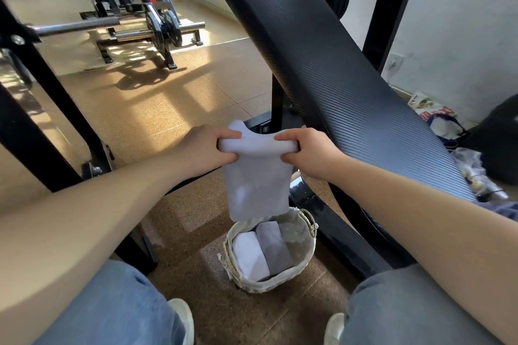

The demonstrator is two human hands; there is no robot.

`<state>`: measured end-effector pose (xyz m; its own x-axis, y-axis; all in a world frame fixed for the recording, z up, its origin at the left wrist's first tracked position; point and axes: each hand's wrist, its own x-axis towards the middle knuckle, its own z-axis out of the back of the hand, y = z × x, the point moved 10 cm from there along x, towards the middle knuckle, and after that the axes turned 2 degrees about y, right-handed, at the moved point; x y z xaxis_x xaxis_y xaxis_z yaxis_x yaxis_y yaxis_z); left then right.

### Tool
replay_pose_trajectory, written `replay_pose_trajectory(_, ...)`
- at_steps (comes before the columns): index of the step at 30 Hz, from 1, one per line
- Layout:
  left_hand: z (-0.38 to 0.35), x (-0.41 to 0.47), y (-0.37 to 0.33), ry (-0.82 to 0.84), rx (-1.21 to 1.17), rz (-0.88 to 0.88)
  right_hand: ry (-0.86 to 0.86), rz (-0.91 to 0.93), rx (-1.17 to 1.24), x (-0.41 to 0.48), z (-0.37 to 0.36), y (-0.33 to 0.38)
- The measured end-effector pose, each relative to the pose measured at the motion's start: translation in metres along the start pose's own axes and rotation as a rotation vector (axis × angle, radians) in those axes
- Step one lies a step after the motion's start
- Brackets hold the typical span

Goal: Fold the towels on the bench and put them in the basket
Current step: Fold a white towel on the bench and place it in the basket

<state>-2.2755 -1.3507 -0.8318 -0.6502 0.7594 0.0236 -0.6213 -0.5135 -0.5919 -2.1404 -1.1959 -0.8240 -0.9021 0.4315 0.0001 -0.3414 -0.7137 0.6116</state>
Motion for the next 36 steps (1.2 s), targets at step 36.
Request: replay_pose_trajectory(36,-0.002,0.007,0.02,0.002,-0.61,0.15,-0.079,-0.131,0.515,0.007,0.0,-0.02)
